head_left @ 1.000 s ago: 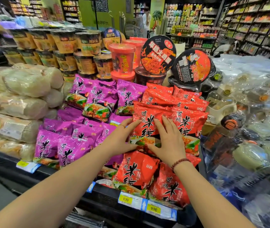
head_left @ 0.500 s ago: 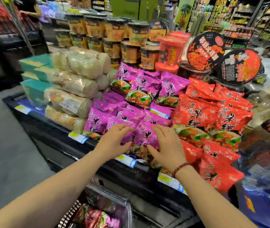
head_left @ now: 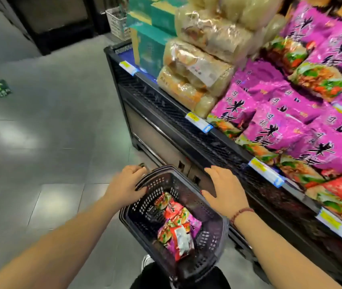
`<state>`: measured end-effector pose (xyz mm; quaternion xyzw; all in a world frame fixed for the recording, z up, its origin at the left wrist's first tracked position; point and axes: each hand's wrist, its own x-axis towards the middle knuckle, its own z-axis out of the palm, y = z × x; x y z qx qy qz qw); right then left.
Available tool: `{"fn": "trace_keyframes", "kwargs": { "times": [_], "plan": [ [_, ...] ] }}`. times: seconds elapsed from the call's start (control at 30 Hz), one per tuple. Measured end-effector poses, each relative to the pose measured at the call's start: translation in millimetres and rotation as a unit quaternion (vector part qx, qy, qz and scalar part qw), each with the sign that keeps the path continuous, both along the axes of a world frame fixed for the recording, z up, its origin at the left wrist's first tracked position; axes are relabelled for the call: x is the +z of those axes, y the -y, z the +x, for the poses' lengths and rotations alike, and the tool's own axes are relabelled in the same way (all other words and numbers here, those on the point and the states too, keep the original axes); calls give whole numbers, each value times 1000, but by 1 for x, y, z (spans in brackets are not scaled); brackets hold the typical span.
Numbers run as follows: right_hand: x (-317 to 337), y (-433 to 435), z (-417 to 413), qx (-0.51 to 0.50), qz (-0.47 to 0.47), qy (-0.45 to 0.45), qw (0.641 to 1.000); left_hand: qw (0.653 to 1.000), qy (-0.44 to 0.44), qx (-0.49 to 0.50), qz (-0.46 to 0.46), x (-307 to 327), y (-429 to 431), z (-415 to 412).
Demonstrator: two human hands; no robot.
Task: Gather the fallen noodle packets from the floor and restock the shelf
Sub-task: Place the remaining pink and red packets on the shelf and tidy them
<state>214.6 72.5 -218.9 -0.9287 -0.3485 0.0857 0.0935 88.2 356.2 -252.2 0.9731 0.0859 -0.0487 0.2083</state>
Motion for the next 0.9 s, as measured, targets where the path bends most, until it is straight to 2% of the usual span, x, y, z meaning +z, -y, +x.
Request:
{"fn": "trace_keyframes", "kwargs": {
  "times": [0.13, 0.33, 0.6, 0.77, 0.9],
  "plan": [
    [-53, -24, 1, 24, -31, -64, 997, 994, -52, 94, -35, -50, -18, -40],
    [-170, -55, 5, -3, -37, -178, 983, 979, -66, 191, -42, -155, -13, -68],
    [-347, -83, 4, -135, -7, -336, 932, 964, -41, 260, -42, -300, -29, -61],
    [-449, -96, 5, -153, -7, -360, 920, 963, -40, 262, -56, -365, -41, -54],
    [-511, -111, 16, -133, -29, -347, 928, 950, -5, 309, -33, -385, -34, -55]
  ]
}}
